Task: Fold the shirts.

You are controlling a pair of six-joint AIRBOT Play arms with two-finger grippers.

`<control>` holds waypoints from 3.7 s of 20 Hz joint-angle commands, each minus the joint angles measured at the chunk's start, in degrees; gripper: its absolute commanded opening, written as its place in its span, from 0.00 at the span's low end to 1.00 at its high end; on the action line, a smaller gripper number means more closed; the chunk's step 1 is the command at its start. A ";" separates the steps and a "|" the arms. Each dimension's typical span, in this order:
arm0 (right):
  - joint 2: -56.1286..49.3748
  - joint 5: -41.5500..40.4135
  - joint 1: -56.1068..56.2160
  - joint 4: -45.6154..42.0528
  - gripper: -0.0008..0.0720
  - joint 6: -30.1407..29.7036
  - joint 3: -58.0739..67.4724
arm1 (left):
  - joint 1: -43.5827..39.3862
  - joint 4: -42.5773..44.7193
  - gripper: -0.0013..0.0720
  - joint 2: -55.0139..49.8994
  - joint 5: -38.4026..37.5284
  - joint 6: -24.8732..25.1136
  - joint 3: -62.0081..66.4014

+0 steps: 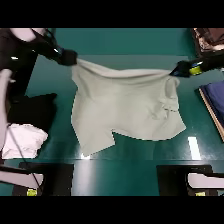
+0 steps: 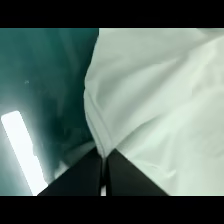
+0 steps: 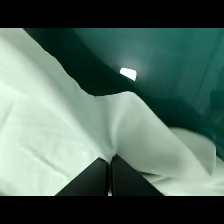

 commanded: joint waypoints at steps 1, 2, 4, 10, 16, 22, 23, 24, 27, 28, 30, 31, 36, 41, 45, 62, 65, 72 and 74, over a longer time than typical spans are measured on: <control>-7.65 -5.88 2.32 0.59 0.04 0.09 -1.81 | -0.04 0.02 0.05 -9.86 4.61 -0.24 -0.98; -8.39 -6.69 2.67 0.57 0.04 0.09 -1.81 | -0.04 0.04 0.05 -10.62 5.70 -0.68 -0.98; -8.74 -7.39 2.67 0.59 0.06 0.11 -1.79 | -0.04 0.81 0.28 -10.51 6.71 -0.66 -0.68; -1.46 -2.73 -1.05 -0.02 0.49 0.00 -1.97 | 4.46 7.82 0.76 -7.96 -10.10 -4.61 5.51; 14.88 -2.36 -8.48 0.00 0.49 -0.63 -15.19 | 6.93 8.17 0.76 8.11 -10.51 -4.76 -16.55; 26.71 -5.62 -14.58 0.04 0.49 -0.66 -27.78 | 6.93 2.03 0.76 23.52 1.05 -7.52 -48.81; 27.78 -5.66 -15.17 0.09 0.49 -0.63 -28.87 | 6.93 1.16 0.76 24.24 2.19 -7.54 -51.84; 28.63 -5.51 -15.63 0.24 0.49 -0.63 -29.66 | 6.93 0.24 0.76 24.41 3.23 -7.54 -54.42; 30.53 -5.33 -16.06 0.46 0.49 -0.63 -30.64 | 6.91 -4.46 0.76 24.41 7.48 -7.48 -59.45; 30.93 -5.35 -16.06 0.48 0.49 -0.63 -30.62 | 6.71 -5.68 0.76 24.41 9.42 -7.48 -60.78; 31.50 -5.31 -16.04 0.48 0.49 -0.63 -30.62 | 5.01 -6.84 0.76 24.41 12.20 -7.41 -62.31; 31.47 -5.09 -16.00 0.50 0.49 -0.61 -30.58 | 3.32 -7.41 0.76 24.41 13.25 -7.04 -62.53; 31.47 -0.74 -17.44 -0.15 0.49 -0.61 -30.95 | 0.15 -7.32 0.67 24.41 15.41 -7.10 -61.48; 31.47 5.64 -26.99 -1.84 0.48 -0.37 -41.94 | 0.15 -7.32 0.06 24.41 13.42 -6.43 -56.26; 31.39 6.38 -31.06 -2.97 0.70 -0.37 -53.86 | 0.13 -7.61 0.06 24.44 13.44 -6.40 -53.88; 31.67 -8.00 -13.88 1.53 0.04 1.95 -42.77 | 0.20 -3.48 0.05 36.96 12.37 -8.15 -43.50; 38.27 -8.20 -13.88 1.36 0.04 1.95 -27.10 | 0.20 -1.01 0.05 44.52 11.30 -8.00 -28.74; 45.24 -8.52 -13.88 -6.99 0.04 1.97 6.67 | 0.20 -0.61 0.05 49.66 8.28 -7.98 8.24; 46.71 -7.26 -13.88 -9.90 0.04 1.97 11.58 | 0.20 -0.61 0.05 49.66 8.44 -7.98 15.26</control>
